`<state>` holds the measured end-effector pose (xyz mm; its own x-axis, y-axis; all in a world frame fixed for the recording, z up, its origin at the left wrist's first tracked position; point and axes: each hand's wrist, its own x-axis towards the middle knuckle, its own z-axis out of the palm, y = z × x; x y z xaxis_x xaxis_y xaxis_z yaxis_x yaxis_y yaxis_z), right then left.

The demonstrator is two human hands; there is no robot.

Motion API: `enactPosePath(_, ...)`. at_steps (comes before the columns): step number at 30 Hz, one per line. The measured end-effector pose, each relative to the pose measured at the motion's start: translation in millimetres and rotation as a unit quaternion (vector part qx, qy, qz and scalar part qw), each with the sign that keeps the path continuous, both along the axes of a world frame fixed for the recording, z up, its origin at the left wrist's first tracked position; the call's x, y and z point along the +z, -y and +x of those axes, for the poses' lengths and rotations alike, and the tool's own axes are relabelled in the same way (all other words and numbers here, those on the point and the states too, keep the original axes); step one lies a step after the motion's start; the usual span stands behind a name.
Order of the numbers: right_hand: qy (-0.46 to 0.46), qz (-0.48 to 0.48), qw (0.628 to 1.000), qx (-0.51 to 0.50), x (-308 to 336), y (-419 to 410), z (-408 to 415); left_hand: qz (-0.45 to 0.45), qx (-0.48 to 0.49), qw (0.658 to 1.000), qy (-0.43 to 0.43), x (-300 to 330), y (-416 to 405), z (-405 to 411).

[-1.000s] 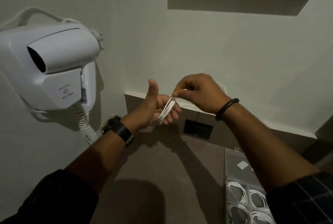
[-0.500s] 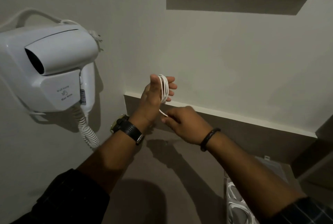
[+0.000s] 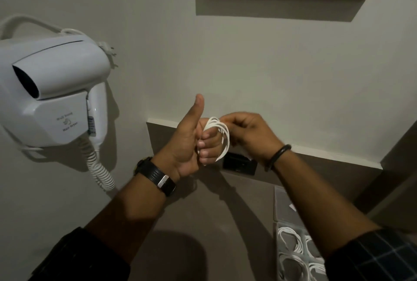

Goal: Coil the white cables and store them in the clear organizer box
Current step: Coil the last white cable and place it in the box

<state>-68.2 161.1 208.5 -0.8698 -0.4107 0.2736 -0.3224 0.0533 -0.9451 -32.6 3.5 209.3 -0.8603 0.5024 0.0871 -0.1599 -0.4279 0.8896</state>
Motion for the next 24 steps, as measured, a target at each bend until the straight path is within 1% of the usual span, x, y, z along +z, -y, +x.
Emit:
enactPosePath(1, 0.016, -0.015, 1.0, -0.003, -11, 7, 5, 0.023, 0.004, 1.0, 0.01, 2, 0, -2)
enactPosePath(3, 0.045, -0.005, 0.999, -0.005, -29, 19, 17, 0.015, 0.048, 0.999, 0.019, 5, 0, -7)
enactPosePath(4, 0.05, 0.016, 0.999, -0.008, -34, 23, 22, -0.004, 0.078, 0.997, 0.024, 5, 2, -10)
enactPosePath(6, 0.028, 0.082, 0.996, -0.015, -38, 27, 29, -0.031, 0.123, 0.991, 0.047, 5, 8, -14)
enactPosePath(8, -0.017, 0.168, 0.985, -0.021, -31, 26, 34, -0.043, 0.149, 0.986, 0.064, 3, 13, -16)
enactPosePath(10, -0.08, 0.247, 0.965, -0.028, -23, 25, 38, -0.05, 0.18, 0.98, 0.069, 0, 17, -19)
enactPosePath(12, -0.182, 0.33, 0.924, -0.058, -18, 24, 41, -0.048, 0.205, 0.974, 0.079, -2, 18, -21)
enactPosePath(13, -0.229, 0.356, 0.902, -0.08, -16, 25, 43, -0.043, 0.214, 0.972, 0.086, -3, 19, -22)
enactPosePath(14, -0.26, 0.351, 0.894, -0.102, -15, 24, 45, -0.037, 0.221, 0.97, 0.092, -4, 18, -23)
enactPosePath(15, -0.272, 0.325, 0.898, -0.121, -14, 24, 48, -0.029, 0.23, 0.968, 0.096, -4, 18, -24)
enactPosePath(17, -0.264, 0.256, 0.919, -0.142, -13, 23, 52, -0.023, 0.265, 0.959, 0.096, -5, 18, -24)
enactPosePath(18, -0.243, 0.207, 0.937, -0.143, -13, 22, 54, -0.022, 0.286, 0.953, 0.094, -5, 17, -24)
enactPosePath(20, -0.154, 0.073, 0.976, -0.136, -13, 20, 54, -0.017, 0.325, 0.94, 0.1, -6, 17, -22)
enactPosePath(21, -0.112, 0.027, 0.983, -0.139, -14, 19, 54, -0.012, 0.342, 0.934, 0.106, -6, 16, -22)
enactPosePath(22, -0.092, 0.013, 0.985, -0.147, -15, 17, 52, -0.008, 0.357, 0.927, 0.111, -6, 15, -21)
enactPosePath(24, -0.089, 0.057, 0.985, -0.138, -18, 16, 50, -0.008, 0.381, 0.918, 0.109, -7, 11, -20)
